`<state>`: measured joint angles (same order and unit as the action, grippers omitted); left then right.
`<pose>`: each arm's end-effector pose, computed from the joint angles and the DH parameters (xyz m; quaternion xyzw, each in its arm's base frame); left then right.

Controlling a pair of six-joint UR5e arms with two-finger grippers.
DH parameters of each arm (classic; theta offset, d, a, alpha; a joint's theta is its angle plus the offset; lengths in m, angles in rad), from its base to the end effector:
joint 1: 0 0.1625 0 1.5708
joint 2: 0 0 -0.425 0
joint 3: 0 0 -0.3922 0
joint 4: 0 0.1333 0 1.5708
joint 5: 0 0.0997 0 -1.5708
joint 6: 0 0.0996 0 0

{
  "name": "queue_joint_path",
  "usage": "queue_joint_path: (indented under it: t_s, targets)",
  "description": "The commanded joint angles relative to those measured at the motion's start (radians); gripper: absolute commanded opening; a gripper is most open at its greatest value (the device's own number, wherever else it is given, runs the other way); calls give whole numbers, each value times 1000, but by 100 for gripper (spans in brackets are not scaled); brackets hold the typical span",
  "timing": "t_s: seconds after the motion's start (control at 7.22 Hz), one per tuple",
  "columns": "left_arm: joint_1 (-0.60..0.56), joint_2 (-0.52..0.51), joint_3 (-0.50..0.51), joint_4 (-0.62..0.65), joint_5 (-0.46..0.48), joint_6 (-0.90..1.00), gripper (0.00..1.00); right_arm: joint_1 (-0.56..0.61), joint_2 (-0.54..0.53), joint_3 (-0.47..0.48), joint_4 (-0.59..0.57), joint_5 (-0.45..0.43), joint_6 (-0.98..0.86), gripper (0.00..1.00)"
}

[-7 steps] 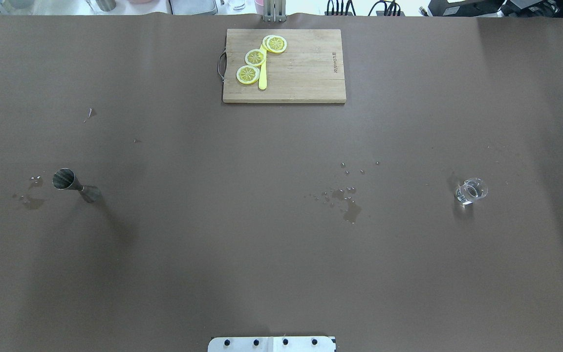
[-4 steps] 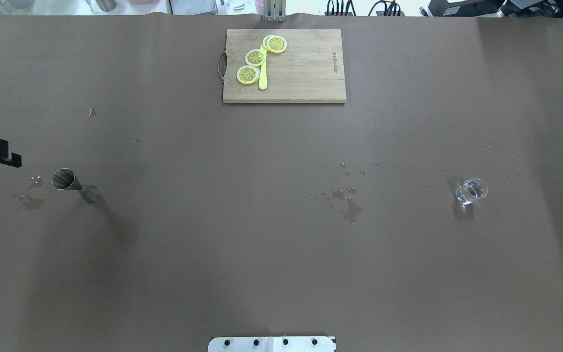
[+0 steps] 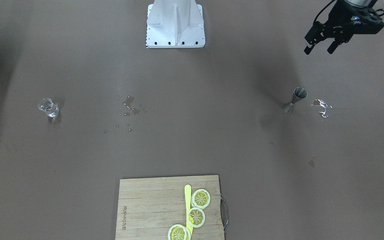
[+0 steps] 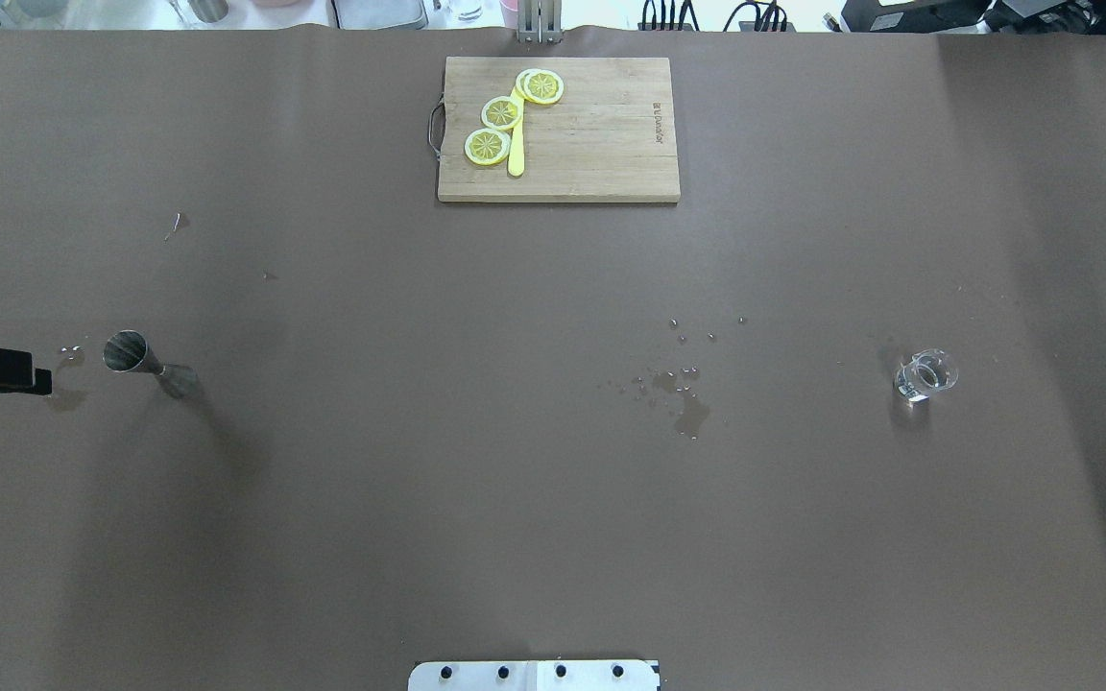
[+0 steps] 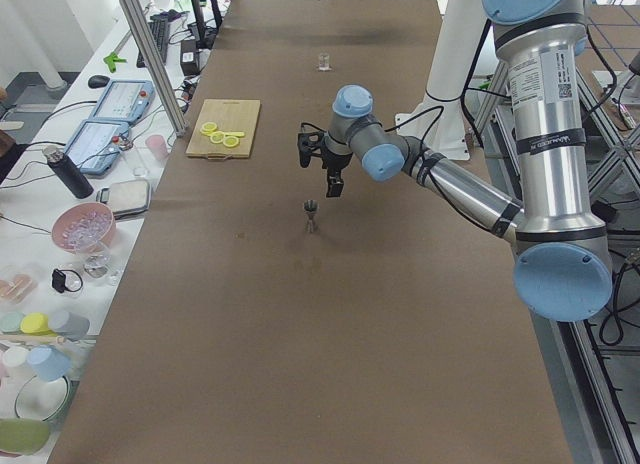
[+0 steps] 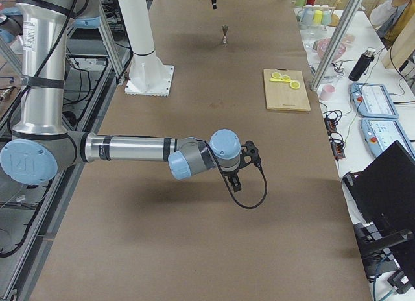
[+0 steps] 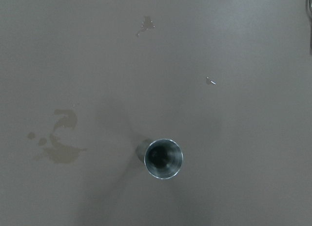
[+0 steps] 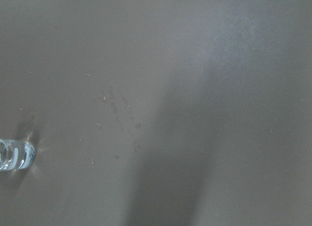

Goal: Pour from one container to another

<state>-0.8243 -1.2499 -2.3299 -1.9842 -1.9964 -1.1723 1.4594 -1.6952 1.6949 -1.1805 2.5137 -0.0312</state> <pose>0.1734 -0.3232 0.3841 0.0743 0.4410 -0.1028 0.8885 0.0019 -0.4570 0.6005 0.1546 -0.4521 -0.1500 0.8655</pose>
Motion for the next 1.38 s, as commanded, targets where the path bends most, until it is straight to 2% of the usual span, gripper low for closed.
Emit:
queue_joint_path:
  t_s: [0.0, 0.14, 0.28, 0.55, 0.69, 0.83, 0.97, 1.11, 1.25]
  targets:
    - [155, 121, -16, -183, 191, -3, 98, -54, -3, 47, 4, 28, -3, 100]
    - [204, 145, -10, -255, 300, -10, 98, -72, -4, 69, 5, 11, -3, 100]
    - [233, 150, -8, -292, 362, -53, 97, -91, -9, 95, 6, -4, -3, 100]
    - [322, 150, 29, -400, 650, -76, 97, -126, -27, 172, 7, -42, -3, 100]
    - [423, 136, 62, -424, 768, -96, 97, -142, -35, 186, 15, -56, -3, 100]
    - [500, 107, 113, -423, 938, -145, 97, -151, -37, 195, 60, -88, -1, 100]
    - [534, 98, 142, -423, 997, -240, 97, -158, -43, 195, 80, -91, 16, 100]
    - [548, 80, 182, -427, 1086, -271, 97, -168, -57, 189, 161, -92, 64, 100]
    - [574, 64, 223, -432, 1131, -276, 97, -197, -82, 174, 276, -102, 138, 100]
